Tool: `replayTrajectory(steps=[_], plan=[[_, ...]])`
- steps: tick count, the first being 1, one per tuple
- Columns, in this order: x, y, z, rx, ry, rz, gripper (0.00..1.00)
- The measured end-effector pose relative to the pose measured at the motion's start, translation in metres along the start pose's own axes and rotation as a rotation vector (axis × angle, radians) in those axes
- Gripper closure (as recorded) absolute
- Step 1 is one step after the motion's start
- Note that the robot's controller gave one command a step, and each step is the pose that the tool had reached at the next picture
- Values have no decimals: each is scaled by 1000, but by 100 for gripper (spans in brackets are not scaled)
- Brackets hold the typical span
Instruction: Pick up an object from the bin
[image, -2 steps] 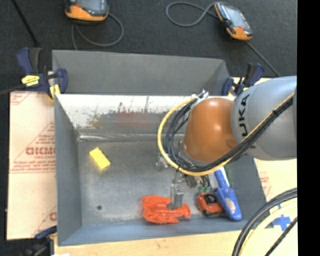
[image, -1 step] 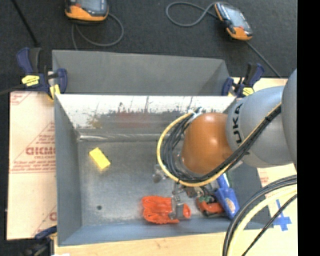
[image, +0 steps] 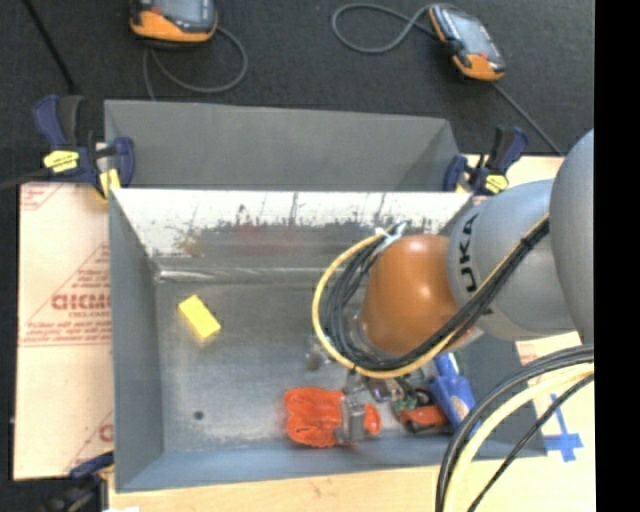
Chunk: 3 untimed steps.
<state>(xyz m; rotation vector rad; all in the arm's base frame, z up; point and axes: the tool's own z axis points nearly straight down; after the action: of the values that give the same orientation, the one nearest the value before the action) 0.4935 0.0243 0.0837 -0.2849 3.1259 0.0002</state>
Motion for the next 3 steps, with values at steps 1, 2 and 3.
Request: replayTrajectory(steps=[1, 2, 3], plan=[[3, -1, 5, 1, -1, -280, 0], [7, -7, 10, -1, -6, -247, 0], [12, 2, 10, 4, -13, -512, 100]])
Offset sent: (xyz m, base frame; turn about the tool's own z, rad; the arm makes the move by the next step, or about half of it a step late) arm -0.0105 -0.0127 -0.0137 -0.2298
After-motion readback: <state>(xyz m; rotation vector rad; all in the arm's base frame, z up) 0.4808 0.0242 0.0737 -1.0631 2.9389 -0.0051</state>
